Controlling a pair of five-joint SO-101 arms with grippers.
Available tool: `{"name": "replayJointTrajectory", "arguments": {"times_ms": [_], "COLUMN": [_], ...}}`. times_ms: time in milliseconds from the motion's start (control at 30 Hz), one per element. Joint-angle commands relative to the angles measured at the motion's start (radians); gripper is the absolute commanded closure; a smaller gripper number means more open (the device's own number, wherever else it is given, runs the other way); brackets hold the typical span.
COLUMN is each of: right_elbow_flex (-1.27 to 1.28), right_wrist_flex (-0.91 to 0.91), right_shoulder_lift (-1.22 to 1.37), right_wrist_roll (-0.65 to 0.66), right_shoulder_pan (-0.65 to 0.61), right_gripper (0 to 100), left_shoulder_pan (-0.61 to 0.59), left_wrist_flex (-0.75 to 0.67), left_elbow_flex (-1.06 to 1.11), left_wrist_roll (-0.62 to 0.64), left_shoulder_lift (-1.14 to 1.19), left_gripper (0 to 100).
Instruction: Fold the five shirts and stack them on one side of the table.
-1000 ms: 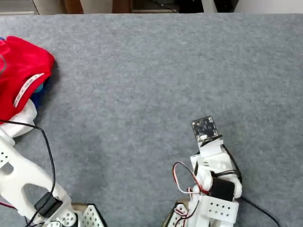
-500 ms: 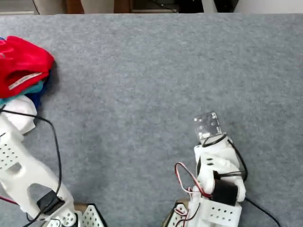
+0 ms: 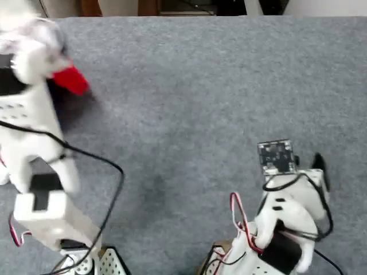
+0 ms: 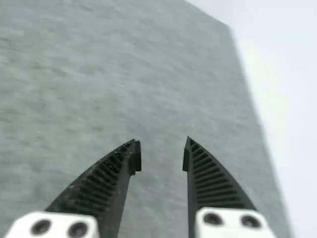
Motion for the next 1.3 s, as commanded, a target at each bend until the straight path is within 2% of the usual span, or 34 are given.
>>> {"name": "replayJointTrajectory", "arguments": {"times_ms": [0,100,233,333,467,633,700,800,867,1000,1133,1267], "right_elbow_flex": [-0.105,-0.125,-0.094,-0.039,0.038,0.101,0.105,0.113,0.128,0.136,0.088,0.010], "right_wrist_flex": [-0.025,-0.028,0.002,0.057,0.121,0.138,0.138,0.135,0.137,0.149,0.278,0.272], "right_shoulder_lift": [-0.070,-0.076,-0.070,-0.070,-0.070,-0.070,-0.070,-0.071,-0.074,-0.068,-0.059,0.045], "right_wrist_roll": [0.069,0.144,0.178,0.207,0.216,0.218,0.218,0.238,0.275,0.285,0.281,0.233], "right_shoulder_pan": [0.179,0.283,0.383,0.409,0.424,0.446,0.444,0.438,0.409,0.352,0.262,0.177], "right_gripper": [83.6,83.6,83.6,83.6,83.6,83.5,83.5,83.5,83.5,83.0,76.5,76.4], "left_shoulder_pan": [0.212,0.364,0.555,0.666,0.825,0.888,0.885,0.825,0.776,0.672,0.407,0.066], "left_wrist_flex": [0.009,0.009,0.006,-0.044,-0.051,-0.041,0.003,0.012,0.012,0.011,0.009,-0.014], "left_elbow_flex": [0.213,0.339,0.442,0.535,0.557,0.651,0.672,0.736,0.775,0.801,0.789,0.799], "left_wrist_roll": [0.008,0.008,0.008,0.008,0.043,0.063,0.066,0.181,0.229,0.186,0.124,0.066], "left_shoulder_lift": [-0.160,-0.231,-0.271,-0.249,-0.236,-0.245,-0.246,-0.278,-0.358,-0.510,-0.634,-0.644], "left_gripper": [98,98,98,98,98,97,89,76,70,69,69,69]}}
